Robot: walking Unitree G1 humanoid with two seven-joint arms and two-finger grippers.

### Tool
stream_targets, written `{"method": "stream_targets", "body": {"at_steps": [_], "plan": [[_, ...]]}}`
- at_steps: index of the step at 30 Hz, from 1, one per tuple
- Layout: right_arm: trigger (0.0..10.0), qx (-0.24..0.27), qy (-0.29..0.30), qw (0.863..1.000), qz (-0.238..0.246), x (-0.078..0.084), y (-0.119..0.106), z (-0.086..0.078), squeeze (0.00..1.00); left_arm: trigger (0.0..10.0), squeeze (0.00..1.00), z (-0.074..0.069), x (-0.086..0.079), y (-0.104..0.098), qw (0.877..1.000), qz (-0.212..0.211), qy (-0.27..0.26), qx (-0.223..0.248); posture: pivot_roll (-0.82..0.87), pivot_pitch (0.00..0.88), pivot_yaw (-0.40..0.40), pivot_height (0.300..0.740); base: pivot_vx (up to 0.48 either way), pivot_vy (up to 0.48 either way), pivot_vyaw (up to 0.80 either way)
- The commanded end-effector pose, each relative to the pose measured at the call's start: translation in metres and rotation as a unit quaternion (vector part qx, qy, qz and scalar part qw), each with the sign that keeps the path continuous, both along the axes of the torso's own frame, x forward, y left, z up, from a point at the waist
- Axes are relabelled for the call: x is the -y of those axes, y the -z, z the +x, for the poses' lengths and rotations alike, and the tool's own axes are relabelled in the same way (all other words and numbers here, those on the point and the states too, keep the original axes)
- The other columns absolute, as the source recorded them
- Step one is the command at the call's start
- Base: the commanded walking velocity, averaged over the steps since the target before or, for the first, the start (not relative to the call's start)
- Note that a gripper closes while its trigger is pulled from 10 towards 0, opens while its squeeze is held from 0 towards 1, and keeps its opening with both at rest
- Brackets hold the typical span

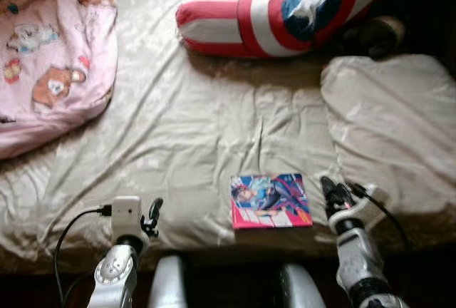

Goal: Clean up the room

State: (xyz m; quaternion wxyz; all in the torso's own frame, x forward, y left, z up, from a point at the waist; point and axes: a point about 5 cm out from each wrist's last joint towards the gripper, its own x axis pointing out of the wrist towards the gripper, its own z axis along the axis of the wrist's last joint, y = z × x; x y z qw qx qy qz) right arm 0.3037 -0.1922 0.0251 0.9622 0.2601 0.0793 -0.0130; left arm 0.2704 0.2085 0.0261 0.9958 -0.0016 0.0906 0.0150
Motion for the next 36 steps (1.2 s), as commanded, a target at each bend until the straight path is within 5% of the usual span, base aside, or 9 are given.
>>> {"method": "stream_targets", "body": {"at_steps": [1,6,10,17,21,27,36], "plan": [[10.0,-0.028,-0.011,0.999,-0.035,-0.002,0.010,-0.008,0.00,10.0,0.00,-0.003,-0.003,0.007,1.000,-0.002,-0.008,-0.010,0.03,0.101,-0.043,0.632,0.000,0.000,0.00],[10.0,-0.039,-0.047,0.994,-0.093,-0.014,0.013,-0.009,0.00,10.0,0.00,-0.004,-0.003,0.012,1.000,-0.002,-0.005,-0.019,0.02,0.079,-0.041,0.632,0.000,0.000,0.00],[10.0,-0.041,-0.052,0.996,-0.067,-0.015,0.018,-0.014,0.00,10.0,0.00,-0.008,-0.002,0.021,0.999,-0.005,-0.006,-0.041,0.02,0.067,-0.043,0.637,0.000,0.000,0.00],[10.0,-0.129,-0.003,0.990,-0.060,-0.002,0.044,-0.036,0.00,10.0,0.00,-0.023,-0.006,0.045,0.994,-0.004,-0.012,-0.108,0.02,0.056,-0.039,0.677,0.000,0.000,0.00],[10.0,-0.190,0.019,0.982,0.004,-0.002,0.064,-0.056,0.00,10.0,0.00,-0.029,-0.011,0.053,0.991,-0.004,-0.028,-0.133,0.03,0.045,-0.036,0.697,0.000,0.000,0.00],[10.0,-0.238,0.001,0.970,-0.055,0.007,0.077,-0.075,0.00,10.0,0.00,-0.039,-0.011,0.064,0.984,-0.002,-0.028,-0.175,0.03,0.037,-0.029,0.732,0.000,0.000,0.00],[10.0,-0.275,0.027,0.961,-0.031,0.007,0.090,-0.096,0.00,10.0,0.00,-0.060,-0.011,0.083,0.968,0.005,-0.037,-0.247,0.03,0.036,-0.024,0.740,0.000,0.000,0.00]]}}
